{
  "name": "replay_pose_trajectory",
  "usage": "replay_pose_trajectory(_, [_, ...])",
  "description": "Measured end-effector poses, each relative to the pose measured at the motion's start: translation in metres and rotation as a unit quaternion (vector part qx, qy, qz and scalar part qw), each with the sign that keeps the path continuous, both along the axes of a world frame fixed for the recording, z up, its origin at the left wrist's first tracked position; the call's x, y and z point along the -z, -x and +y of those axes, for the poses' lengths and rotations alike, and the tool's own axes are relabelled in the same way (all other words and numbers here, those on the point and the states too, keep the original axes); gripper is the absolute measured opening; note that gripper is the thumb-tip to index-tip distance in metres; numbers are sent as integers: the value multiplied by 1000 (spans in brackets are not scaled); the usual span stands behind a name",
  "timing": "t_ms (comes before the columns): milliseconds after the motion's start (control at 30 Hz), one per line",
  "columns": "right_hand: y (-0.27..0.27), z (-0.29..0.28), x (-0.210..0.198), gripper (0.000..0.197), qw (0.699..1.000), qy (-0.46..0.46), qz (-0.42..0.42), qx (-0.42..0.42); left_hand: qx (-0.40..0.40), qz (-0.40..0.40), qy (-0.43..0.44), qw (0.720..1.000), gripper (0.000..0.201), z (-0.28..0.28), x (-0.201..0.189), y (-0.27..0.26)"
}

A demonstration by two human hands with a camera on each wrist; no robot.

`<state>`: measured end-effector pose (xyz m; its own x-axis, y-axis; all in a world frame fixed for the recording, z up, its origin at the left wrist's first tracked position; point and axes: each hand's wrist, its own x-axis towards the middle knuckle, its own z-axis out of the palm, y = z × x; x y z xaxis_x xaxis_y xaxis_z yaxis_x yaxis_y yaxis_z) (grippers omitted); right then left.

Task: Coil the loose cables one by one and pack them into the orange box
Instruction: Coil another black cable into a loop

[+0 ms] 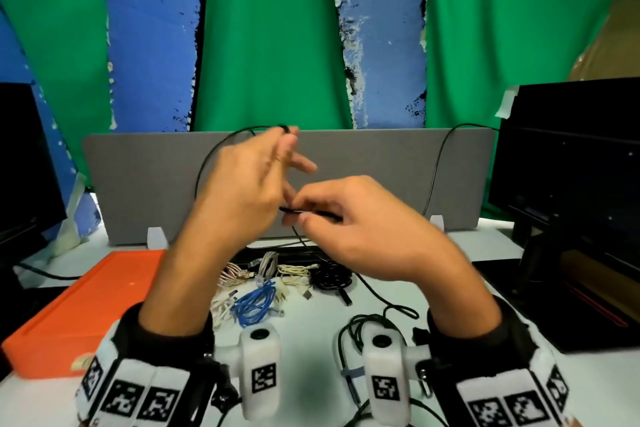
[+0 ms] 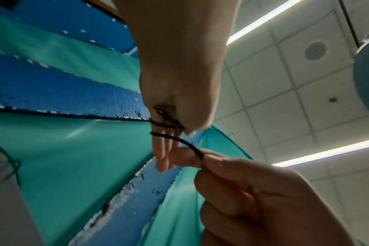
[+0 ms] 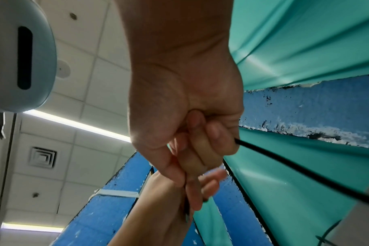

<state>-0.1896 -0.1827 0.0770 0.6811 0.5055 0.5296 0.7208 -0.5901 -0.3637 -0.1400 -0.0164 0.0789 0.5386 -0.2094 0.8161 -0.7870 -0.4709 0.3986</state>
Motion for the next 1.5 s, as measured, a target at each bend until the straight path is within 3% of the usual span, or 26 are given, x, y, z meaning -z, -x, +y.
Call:
replay_pose_trajectory(67, [2,-7,-4,14,993,-108,25,-49,-14,13,-91,996,36,-2,1,4])
replay_pose_trajectory(133, [0,-18,-7,16,970,-219,49,-89,90,105,-93,986,43,-3,0,9])
replay_pose_trajectory(200, [-5,-26,-8,19,953,-285,38,-97,249,222,-38,942,42,0,-2,14])
replay_pose_trajectory(300, [-11,-31,-9,18,931,-346,12,-117,376,292,-14,880,45,5,-1,18])
replay_pose_trajectory(400, [-19,-30,-7,11,928,-349,13,-134,476,313,134,811,37,2,-7,26])
replay_pose_trajectory(567, [-28,-16,2,15,963,-257,26,-75,572,295,369,670,33,-6,-17,28])
replay_pose_trajectory(633, [-29,-7,7,17,977,-205,31,-49,559,273,438,649,36,-6,-18,26])
replay_pose_trajectory(700, [-29,2,12,19,991,-130,28,-17,528,244,499,643,37,-5,-19,21])
replay_pose_trajectory(733, [-27,7,14,21,997,-69,26,1,511,223,511,655,35,-4,-19,18])
replay_pose_trajectory(767, [-25,13,17,24,1000,-11,27,13,474,197,505,693,32,-2,-18,13])
replay_pose_trajectory(800, [-23,17,18,27,999,23,23,15,413,169,476,758,30,1,-17,9])
replay_pose_trajectory(867, [-18,19,18,30,1000,15,4,12,255,110,343,897,27,7,-14,2])
replay_pose_trajectory(900, [-17,18,16,30,1000,5,-8,17,192,84,261,942,26,9,-12,1])
replay_pose_trajectory(933, [-16,17,14,29,1000,4,-16,25,141,65,183,971,24,9,-11,2])
replay_pose_trajectory(1000, [-16,13,12,25,999,10,-22,39,35,22,39,998,23,8,-8,4])
replay_pose_trajectory(1067, [-14,7,9,19,999,-30,-21,29,-77,7,-100,992,25,9,-5,5])
replay_pose_trajectory(1133, [-14,-2,5,10,995,-100,-16,-7,-80,69,-169,980,30,5,-5,10])
replay_pose_trajectory(1200, [-13,-15,-1,8,982,-178,18,-56,73,189,-124,971,34,5,-4,12])
replay_pose_trajectory(1267, [-11,-31,-6,17,963,-253,32,-88,248,283,-49,925,37,10,-4,14])
replay_pose_trajectory(1367, [-11,-42,-12,16,939,-327,26,-107,416,319,12,852,34,13,-1,16])
replay_pose_trajectory(1500, [-20,-26,-9,13,931,-351,3,-99,565,316,233,726,28,-11,-5,21])
